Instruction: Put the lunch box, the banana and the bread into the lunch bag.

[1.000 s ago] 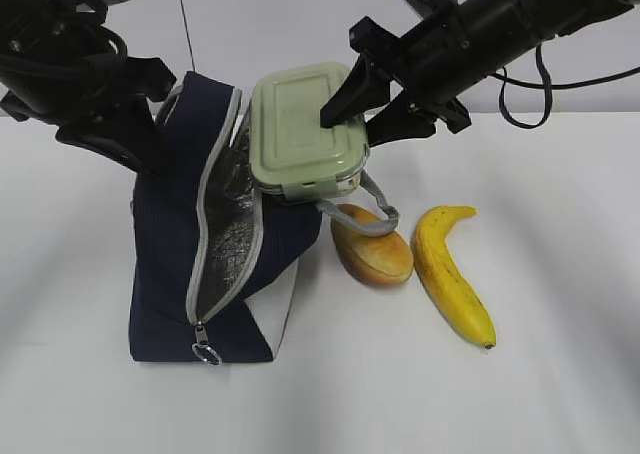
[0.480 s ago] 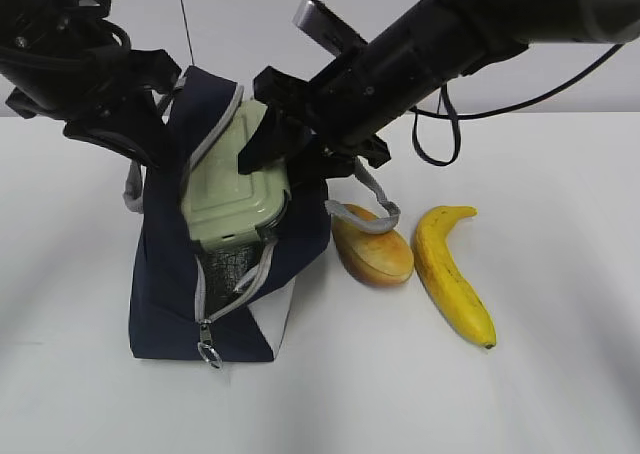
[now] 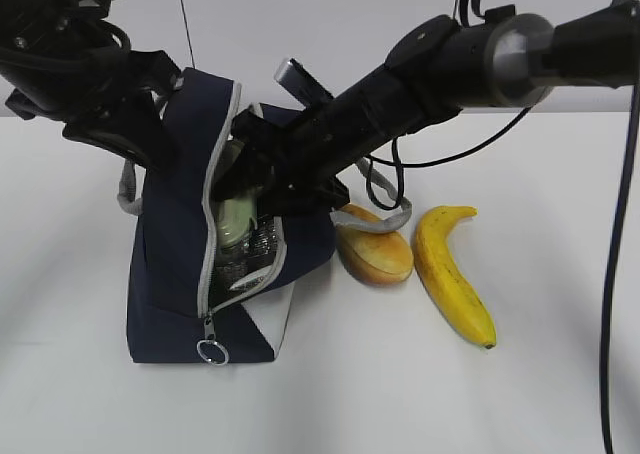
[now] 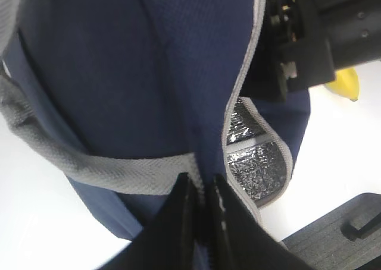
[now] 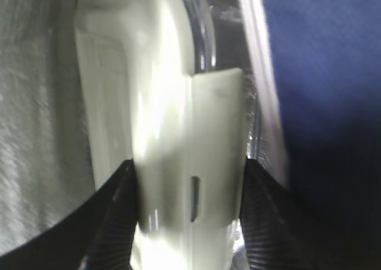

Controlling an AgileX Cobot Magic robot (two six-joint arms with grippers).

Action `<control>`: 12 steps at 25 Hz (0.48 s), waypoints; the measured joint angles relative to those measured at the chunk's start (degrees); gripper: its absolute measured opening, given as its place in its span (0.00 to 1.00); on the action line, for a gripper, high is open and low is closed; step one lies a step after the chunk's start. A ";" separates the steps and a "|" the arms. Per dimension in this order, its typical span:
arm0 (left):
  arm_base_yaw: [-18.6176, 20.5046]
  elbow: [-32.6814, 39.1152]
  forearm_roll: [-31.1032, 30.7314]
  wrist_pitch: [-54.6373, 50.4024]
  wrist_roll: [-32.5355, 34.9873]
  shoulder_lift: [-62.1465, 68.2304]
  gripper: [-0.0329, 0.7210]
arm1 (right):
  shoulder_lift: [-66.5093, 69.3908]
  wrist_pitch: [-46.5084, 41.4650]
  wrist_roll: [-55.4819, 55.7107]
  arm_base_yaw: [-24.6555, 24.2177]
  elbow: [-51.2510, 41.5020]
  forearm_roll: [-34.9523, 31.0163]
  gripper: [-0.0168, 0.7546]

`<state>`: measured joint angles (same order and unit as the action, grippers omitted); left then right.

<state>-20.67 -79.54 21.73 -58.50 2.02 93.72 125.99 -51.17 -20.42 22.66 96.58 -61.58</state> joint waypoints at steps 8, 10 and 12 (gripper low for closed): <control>0.00 0.00 -0.33 -0.22 0.00 0.00 0.06 | 6.45 0.34 -2.00 0.00 2.94 -4.73 0.50; 0.00 0.00 -0.33 -0.32 0.00 0.00 0.06 | 6.83 1.04 -2.13 0.00 2.92 -4.82 0.50; 0.00 0.00 -0.33 -0.43 0.00 0.00 0.06 | 7.37 1.30 -2.13 0.00 2.96 -5.03 0.50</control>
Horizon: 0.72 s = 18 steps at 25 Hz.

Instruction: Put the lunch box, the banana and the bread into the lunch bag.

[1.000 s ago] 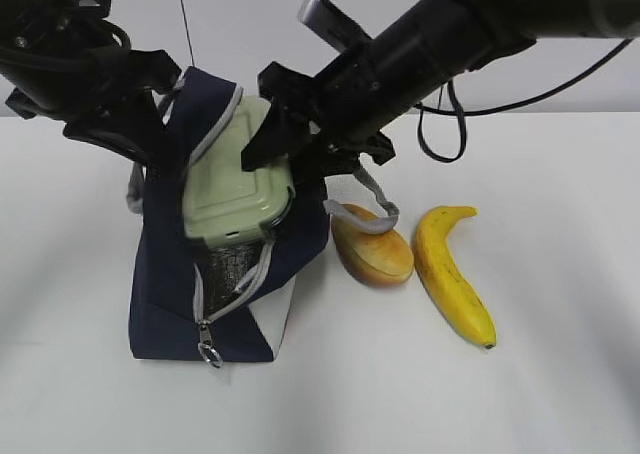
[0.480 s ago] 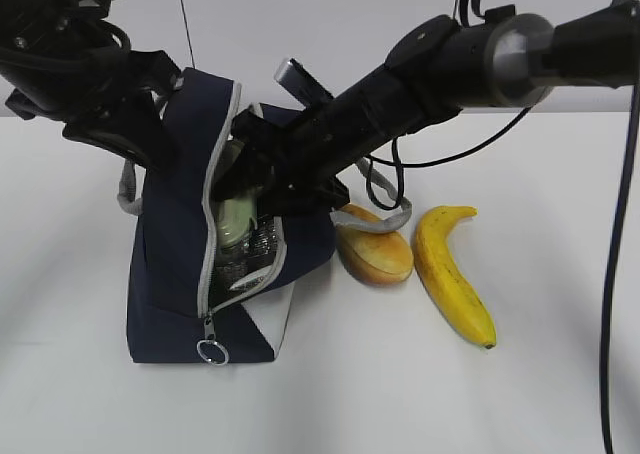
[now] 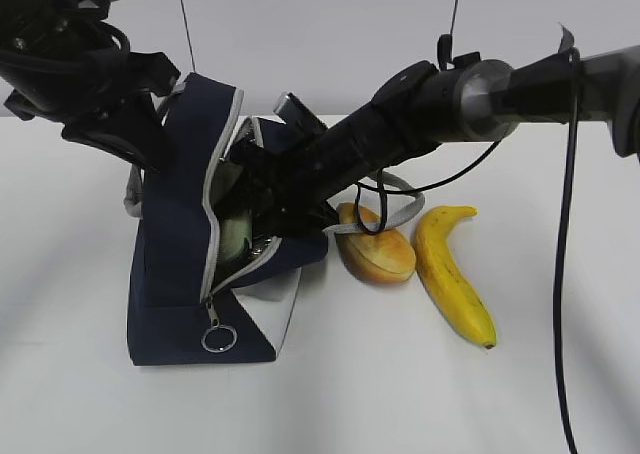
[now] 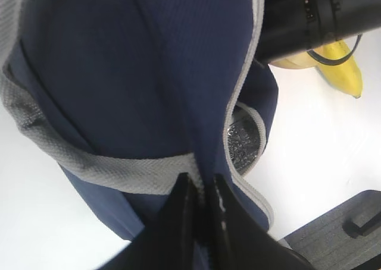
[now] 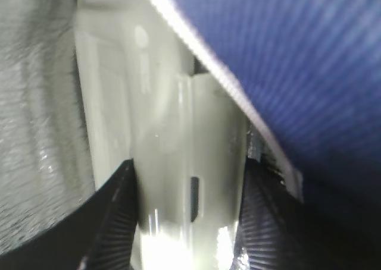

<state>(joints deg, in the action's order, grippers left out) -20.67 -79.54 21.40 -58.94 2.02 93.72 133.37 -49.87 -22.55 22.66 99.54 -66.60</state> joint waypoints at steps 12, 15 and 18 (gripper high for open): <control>0.00 0.00 -0.45 -0.43 0.00 0.00 0.06 | 1.64 -1.48 -0.45 0.00 0.35 -1.35 0.73; 0.00 0.00 -1.16 -0.43 0.00 0.00 0.06 | 1.64 -3.10 -0.45 -0.22 0.55 -1.35 0.81; 0.00 0.00 -1.40 -0.46 0.00 0.00 0.06 | 1.64 -5.74 -0.35 -0.96 1.24 -0.90 0.82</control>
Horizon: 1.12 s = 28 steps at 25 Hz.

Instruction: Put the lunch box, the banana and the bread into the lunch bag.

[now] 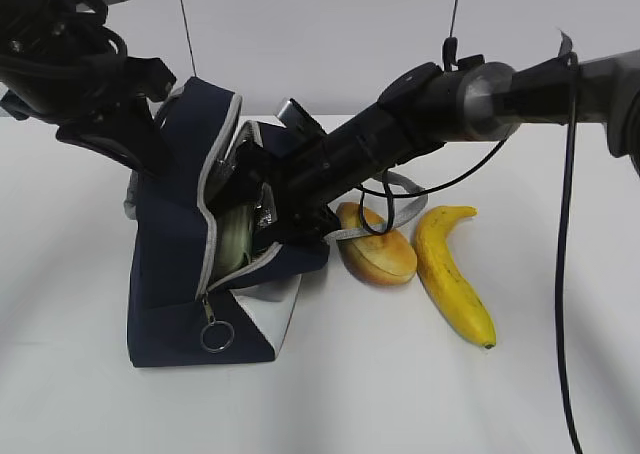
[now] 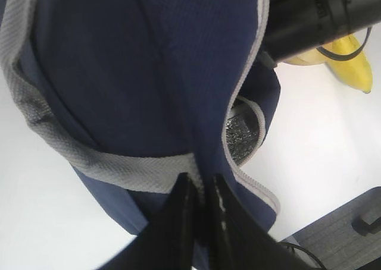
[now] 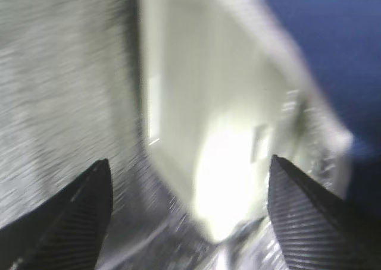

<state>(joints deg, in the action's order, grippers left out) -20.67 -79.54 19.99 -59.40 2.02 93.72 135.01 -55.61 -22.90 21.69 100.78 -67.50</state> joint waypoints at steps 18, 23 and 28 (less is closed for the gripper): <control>0.00 0.00 -1.32 -0.41 0.00 0.00 0.06 | -0.86 -14.09 17.90 -1.46 25.57 31.97 0.79; 0.00 0.00 -2.04 -0.41 0.00 0.00 0.06 | -3.44 -14.64 19.96 -1.54 26.07 40.46 0.78; 0.00 0.00 -2.33 -0.41 0.00 0.00 0.06 | -8.86 -14.88 24.69 -1.54 22.10 48.86 0.78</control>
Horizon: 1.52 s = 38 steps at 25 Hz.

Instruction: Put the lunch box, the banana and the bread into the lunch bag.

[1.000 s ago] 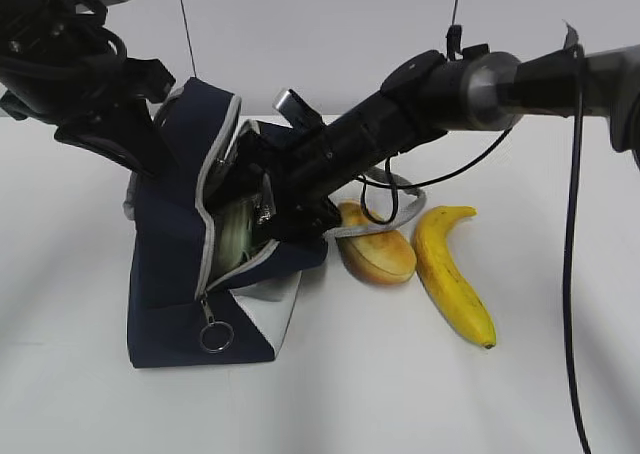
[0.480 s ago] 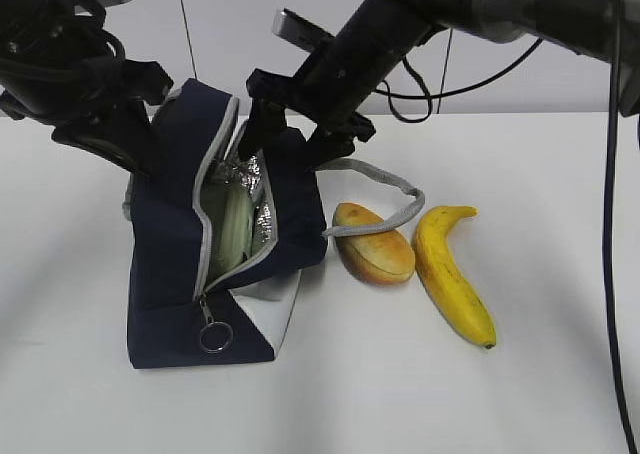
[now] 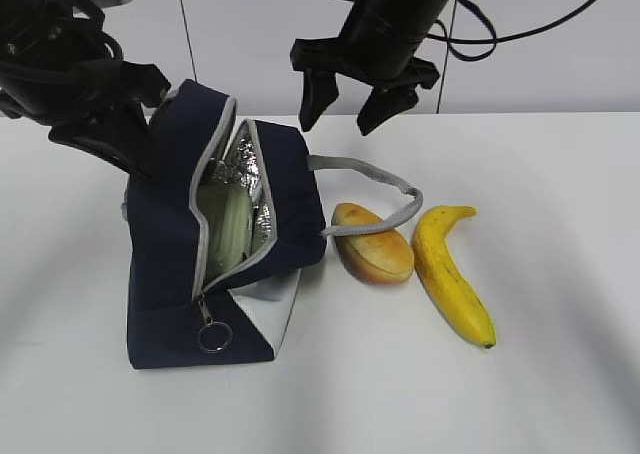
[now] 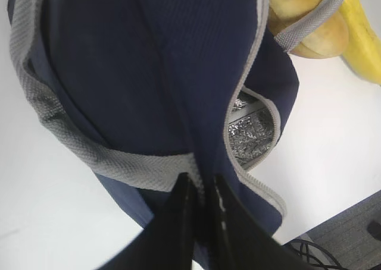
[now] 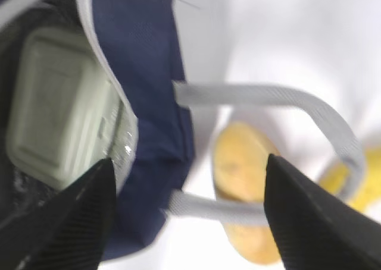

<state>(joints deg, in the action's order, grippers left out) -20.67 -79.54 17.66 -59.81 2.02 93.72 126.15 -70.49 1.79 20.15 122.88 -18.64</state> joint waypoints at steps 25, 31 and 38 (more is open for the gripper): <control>0.00 0.00 -0.44 -1.48 0.02 0.00 0.06 | -12.35 0.32 5.60 0.00 -34.96 17.44 0.78; 0.00 0.00 -0.54 -1.70 0.02 0.00 0.06 | -10.26 0.71 5.60 -1.51 -35.22 17.44 0.78; 0.00 0.00 -0.54 -1.70 0.02 0.00 0.06 | -8.39 1.38 2.27 -2.35 -35.22 15.38 0.78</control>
<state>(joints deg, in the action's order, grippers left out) -20.67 -79.54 17.12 -61.51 2.04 93.72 117.76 -69.11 4.06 17.80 87.66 -3.26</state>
